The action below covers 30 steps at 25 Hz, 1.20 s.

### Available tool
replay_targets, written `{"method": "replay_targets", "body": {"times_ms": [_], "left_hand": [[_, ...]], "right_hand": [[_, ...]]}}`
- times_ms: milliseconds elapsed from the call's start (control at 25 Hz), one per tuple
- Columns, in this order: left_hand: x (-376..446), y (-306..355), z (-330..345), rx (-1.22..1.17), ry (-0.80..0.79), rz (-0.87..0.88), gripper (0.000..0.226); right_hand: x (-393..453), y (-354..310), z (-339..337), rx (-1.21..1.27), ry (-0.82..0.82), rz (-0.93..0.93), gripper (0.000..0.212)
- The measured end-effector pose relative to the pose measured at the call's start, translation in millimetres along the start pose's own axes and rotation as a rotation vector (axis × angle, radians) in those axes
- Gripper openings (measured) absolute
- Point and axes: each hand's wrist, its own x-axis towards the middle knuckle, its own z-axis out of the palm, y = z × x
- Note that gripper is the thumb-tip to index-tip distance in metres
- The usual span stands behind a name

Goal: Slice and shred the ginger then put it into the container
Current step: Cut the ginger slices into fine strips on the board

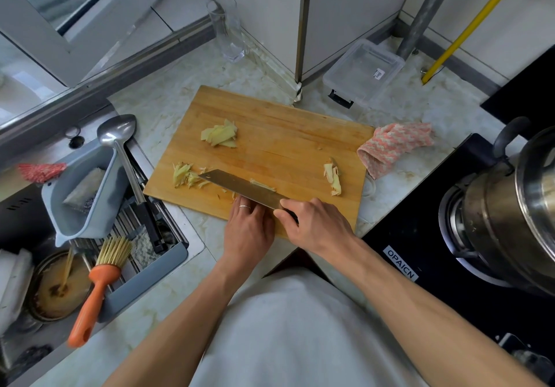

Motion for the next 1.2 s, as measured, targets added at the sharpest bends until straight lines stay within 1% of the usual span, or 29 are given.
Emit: {"method": "replay_targets", "body": {"times_ms": [120,320,480,720,960,1200], "left_hand": [[2.0,1.4,-1.2,0.000,0.002,-0.014,0.035],[0.1,4.0,0.7,0.007,0.017,-0.033,0.037],[-1.3,1.0,2.5,0.013,0.023,-0.005,0.038],[0.2,3.1,-0.3,0.009,0.009,-0.026,0.038],[-2.9,3.6,1.0,-0.009,0.061,0.002,0.036],[-0.7,0.1,2.7,0.000,0.033,0.009,0.037]], "right_hand": [[3.3,0.0,0.4,-0.004,0.010,0.014,0.037],[-0.8,1.2,2.6,-0.009,0.022,-0.027,0.036],[-2.2,2.0,3.7,-0.002,0.020,-0.040,0.035],[2.3,2.6,5.0,-0.016,0.026,-0.030,0.035],[-5.4,2.1,4.0,-0.002,0.027,-0.042,0.036],[-0.4,4.3,6.4,-0.022,0.020,-0.023,0.036]]}}
